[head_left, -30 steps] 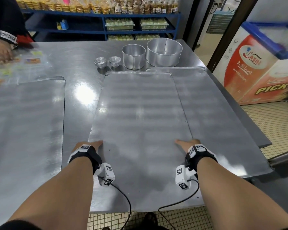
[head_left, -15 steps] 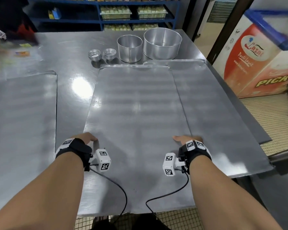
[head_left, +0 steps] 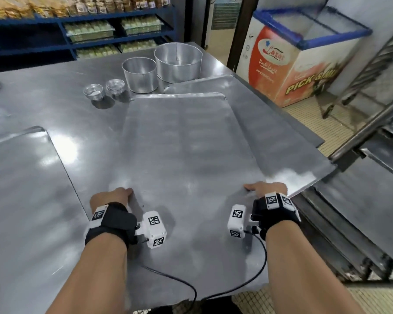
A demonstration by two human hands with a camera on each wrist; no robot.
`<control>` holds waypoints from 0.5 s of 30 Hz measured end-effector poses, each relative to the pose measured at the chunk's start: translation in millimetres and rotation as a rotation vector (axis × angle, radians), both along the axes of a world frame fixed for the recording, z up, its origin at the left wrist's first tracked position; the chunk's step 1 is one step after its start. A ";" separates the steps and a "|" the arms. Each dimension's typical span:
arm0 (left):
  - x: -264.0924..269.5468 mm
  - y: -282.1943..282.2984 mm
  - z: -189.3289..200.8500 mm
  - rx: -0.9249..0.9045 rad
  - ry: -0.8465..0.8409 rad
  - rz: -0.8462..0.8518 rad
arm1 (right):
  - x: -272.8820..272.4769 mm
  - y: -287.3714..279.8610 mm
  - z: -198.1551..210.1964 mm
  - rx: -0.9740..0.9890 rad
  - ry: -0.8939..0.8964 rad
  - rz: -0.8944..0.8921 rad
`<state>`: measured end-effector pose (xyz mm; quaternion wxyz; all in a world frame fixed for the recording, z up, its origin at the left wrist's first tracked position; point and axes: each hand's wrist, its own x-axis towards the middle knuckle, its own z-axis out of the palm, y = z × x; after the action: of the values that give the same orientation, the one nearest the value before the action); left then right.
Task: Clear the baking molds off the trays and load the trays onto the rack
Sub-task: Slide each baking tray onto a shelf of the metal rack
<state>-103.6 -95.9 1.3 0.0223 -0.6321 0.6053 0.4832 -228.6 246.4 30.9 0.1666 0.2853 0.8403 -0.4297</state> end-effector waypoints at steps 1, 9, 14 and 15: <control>2.7 -1.4 1.9 -0.001 0.027 -0.013 | 10.4 1.5 3.7 0.018 -0.009 -0.038; 3.6 31.3 35.1 -0.069 0.185 -0.177 | 89.5 48.7 32.7 0.031 0.089 -0.354; 6.0 76.1 51.4 -0.038 0.248 -0.320 | 147.4 90.3 53.2 -0.037 0.136 -0.523; 9.8 85.6 56.4 -0.035 0.246 -0.371 | 161.9 100.3 55.9 -0.050 0.149 -0.555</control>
<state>-93.7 -10.4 57.7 0.0257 -0.4463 0.7179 0.5336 -66.7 346.6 86.8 -0.0126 0.4678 0.7291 -0.4994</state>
